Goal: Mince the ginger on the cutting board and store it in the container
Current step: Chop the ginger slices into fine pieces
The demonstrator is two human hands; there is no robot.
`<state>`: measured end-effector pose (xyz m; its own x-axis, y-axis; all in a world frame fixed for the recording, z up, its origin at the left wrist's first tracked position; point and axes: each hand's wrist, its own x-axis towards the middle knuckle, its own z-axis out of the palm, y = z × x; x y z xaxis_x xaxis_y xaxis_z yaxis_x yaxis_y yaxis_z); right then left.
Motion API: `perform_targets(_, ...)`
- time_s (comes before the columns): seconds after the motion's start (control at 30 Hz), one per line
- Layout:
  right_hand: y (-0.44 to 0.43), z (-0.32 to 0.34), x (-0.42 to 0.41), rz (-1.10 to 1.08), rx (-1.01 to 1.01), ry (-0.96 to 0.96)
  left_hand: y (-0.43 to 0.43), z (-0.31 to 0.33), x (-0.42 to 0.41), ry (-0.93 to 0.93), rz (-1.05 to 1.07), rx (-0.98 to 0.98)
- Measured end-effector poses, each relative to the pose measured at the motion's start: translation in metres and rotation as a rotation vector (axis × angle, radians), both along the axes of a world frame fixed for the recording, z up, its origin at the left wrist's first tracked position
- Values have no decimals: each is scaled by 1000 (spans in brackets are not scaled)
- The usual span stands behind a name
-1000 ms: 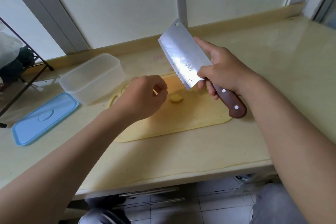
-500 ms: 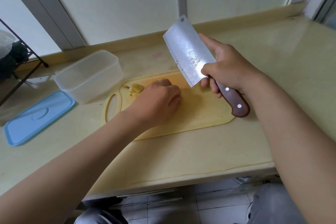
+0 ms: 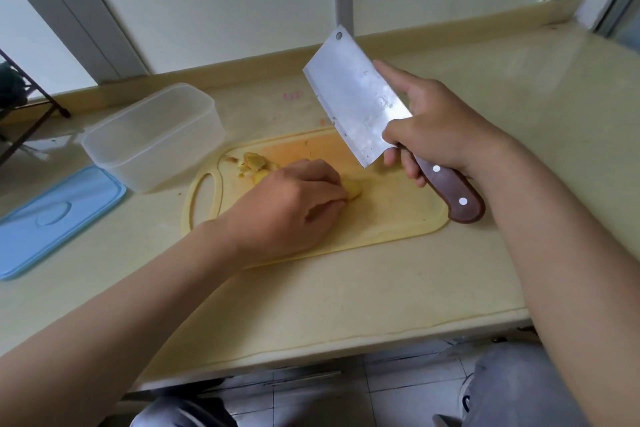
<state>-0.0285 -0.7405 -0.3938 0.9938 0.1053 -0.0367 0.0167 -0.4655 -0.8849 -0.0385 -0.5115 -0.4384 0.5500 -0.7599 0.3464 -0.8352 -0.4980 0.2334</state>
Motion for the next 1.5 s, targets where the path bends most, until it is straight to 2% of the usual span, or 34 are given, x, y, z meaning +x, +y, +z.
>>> perform_targets(0.13,2,7,-12,-7,-94,46,5,2,2,-16,-84,47)
perform_targets(0.33,8,22,-33,-35,-339,100,14,4,11,-83,-217,157)
perform_targets(0.73,40,34,-45,-6,-607,154,16,-6,-9,-54,-154,166)
perform_targets(1.13,46,35,-61,-11,-657,149,26,-15,-8,-71,-140,198)
perform_targets(1.5,42,25,-83,-31,-665,42,26,-17,-8,-84,-145,183)
